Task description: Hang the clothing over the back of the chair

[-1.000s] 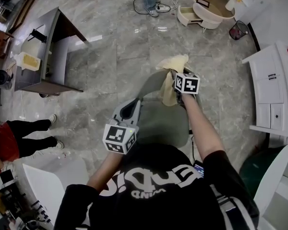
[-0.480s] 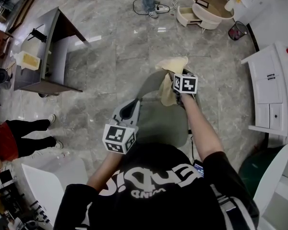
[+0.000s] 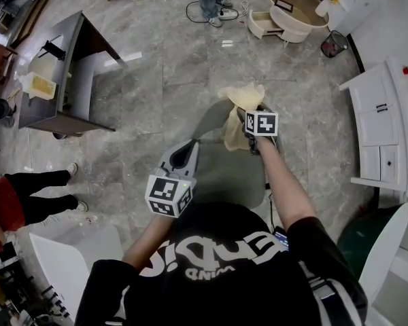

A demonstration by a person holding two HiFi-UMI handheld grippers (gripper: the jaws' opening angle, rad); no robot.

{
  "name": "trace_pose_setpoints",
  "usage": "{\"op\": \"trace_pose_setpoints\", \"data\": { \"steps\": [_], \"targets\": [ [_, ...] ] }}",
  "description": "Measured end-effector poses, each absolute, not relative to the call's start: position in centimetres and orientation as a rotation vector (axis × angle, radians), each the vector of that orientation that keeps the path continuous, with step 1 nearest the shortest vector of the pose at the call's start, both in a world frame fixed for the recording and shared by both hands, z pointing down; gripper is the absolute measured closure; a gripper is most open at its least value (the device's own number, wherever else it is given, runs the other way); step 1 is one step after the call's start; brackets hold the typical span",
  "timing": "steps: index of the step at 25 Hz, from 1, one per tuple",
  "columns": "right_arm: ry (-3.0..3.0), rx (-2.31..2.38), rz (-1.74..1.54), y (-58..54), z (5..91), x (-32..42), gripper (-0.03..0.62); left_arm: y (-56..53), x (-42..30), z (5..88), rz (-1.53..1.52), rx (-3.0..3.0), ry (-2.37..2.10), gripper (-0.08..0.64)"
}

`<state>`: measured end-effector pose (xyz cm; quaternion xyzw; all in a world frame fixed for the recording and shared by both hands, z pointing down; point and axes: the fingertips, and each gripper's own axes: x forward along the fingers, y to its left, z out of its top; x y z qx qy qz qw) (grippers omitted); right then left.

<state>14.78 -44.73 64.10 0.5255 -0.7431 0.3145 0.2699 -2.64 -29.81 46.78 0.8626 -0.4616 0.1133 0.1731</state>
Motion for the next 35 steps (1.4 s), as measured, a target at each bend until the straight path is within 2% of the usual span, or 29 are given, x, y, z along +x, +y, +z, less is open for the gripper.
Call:
{"op": "trace_pose_setpoints", "data": {
  "steps": [11, 23, 24, 26, 29, 31, 35],
  "targets": [
    [-1.943, 1.451, 0.875, -41.9, 65.4, 15.6, 0.328, -28.9, -3.0, 46.5, 0.318, 2.456, -1.307, 0.544],
    [-2.09, 1.484, 0.809, -37.0, 61.3, 15.1, 0.333, -27.4, -2.3, 46.1, 0.29, 2.488, -1.279, 0.545],
    [-2.108, 1.485, 0.801, -36.5, 60.8, 15.0, 0.348, -27.2, -2.3, 46.0, 0.287, 2.491, -1.276, 0.545],
    [-2.141, 1.496, 0.779, -35.4, 59.6, 14.7, 0.431, -26.9, -2.2, 45.9, 0.283, 2.498, -1.273, 0.544],
    [-2.198, 1.523, 0.745, -33.8, 57.3, 14.3, 0.492, -26.4, -2.1, 45.6, 0.274, 2.506, -1.269, 0.545],
    [-2.259, 1.527, 0.724, -32.7, 55.6, 13.9, 0.554, -26.1, -2.1, 45.6, 0.267, 2.51, -1.263, 0.545],
    [-2.374, 1.526, 0.679, -30.6, 52.3, 12.9, 0.577, -25.5, -2.3, 45.7, 0.251, 2.51, -1.248, 0.545]
  ]
}}
